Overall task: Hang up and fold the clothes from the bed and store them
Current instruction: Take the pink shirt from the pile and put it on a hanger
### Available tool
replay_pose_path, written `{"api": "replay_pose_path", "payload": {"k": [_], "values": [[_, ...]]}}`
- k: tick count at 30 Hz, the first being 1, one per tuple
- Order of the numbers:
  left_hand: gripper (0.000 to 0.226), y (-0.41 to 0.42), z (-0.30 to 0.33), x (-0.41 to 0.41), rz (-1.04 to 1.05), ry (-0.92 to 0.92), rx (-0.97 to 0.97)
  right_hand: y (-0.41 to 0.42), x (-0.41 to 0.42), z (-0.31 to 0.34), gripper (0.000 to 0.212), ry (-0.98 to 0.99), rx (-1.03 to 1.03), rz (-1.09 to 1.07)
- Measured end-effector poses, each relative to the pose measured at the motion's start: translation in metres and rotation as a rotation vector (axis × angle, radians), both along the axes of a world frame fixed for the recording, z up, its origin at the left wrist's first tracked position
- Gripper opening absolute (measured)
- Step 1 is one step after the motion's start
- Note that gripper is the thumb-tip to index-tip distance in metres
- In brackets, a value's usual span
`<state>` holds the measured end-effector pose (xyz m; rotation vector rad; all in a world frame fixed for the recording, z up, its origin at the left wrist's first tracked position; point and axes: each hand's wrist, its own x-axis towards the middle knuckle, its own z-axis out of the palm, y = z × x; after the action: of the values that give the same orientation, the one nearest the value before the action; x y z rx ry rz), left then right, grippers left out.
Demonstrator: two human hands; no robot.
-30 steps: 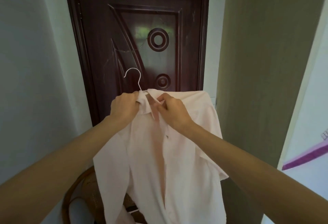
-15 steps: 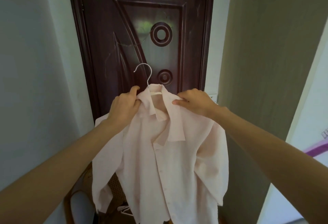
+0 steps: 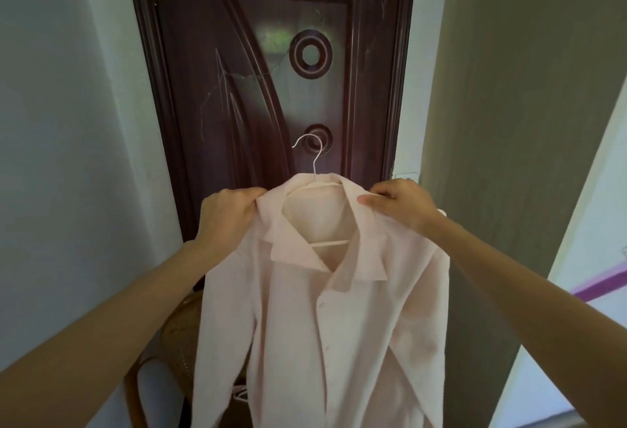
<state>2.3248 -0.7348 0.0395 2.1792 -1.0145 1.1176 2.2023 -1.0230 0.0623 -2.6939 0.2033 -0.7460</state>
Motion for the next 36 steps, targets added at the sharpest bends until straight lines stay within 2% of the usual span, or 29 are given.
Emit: {"api": "replay_pose_path", "payload": {"k": [4, 7, 9, 12, 16, 20, 24, 27, 29, 33, 36], "values": [[0.038, -0.01, -0.01, -0.012, -0.034, -0.154, 0.135, -0.004, 0.003, 0.0, 0.035, -0.033, 0.087, -0.116], [0.037, -0.015, -0.014, -0.017, -0.054, -0.233, 0.247, -0.006, 0.001, 0.0, 0.03, -0.099, 0.167, -0.11], [0.043, -0.015, -0.01, -0.017, -0.087, -0.24, 0.251, -0.008, -0.003, 0.002, 0.026, -0.137, 0.204, -0.111], [0.038, -0.02, 0.001, -0.016, -0.104, -0.043, 0.172, -0.011, -0.01, 0.005, 0.02, -0.167, 0.274, -0.116], [0.048, -0.029, 0.009, -0.002, -0.077, 0.182, 0.177, -0.013, -0.017, 0.01, 0.014, -0.21, 0.378, -0.106], [0.031, -0.032, 0.013, -0.001, -0.191, 0.379, -0.021, -0.014, -0.022, 0.009, 0.017, -0.227, 0.407, -0.106], [0.026, -0.036, 0.01, -0.007, -0.163, 0.272, -0.124, -0.013, -0.024, 0.006, 0.017, -0.226, 0.414, -0.126], [0.027, -0.038, 0.01, -0.012, -0.099, 0.177, -0.126, -0.012, -0.023, 0.005, 0.021, -0.211, 0.415, -0.155], [0.032, -0.039, 0.012, -0.018, -0.053, 0.073, -0.101, -0.01, -0.021, 0.005, 0.03, -0.199, 0.407, -0.189], [0.049, -0.034, 0.012, -0.025, 0.014, -0.081, 0.031, -0.009, -0.019, 0.002, 0.019, -0.254, 0.413, -0.221], [0.036, -0.022, 0.006, -0.022, -0.026, -0.102, 0.073, -0.012, -0.023, -0.001, 0.012, -0.344, 0.456, -0.214]]}}
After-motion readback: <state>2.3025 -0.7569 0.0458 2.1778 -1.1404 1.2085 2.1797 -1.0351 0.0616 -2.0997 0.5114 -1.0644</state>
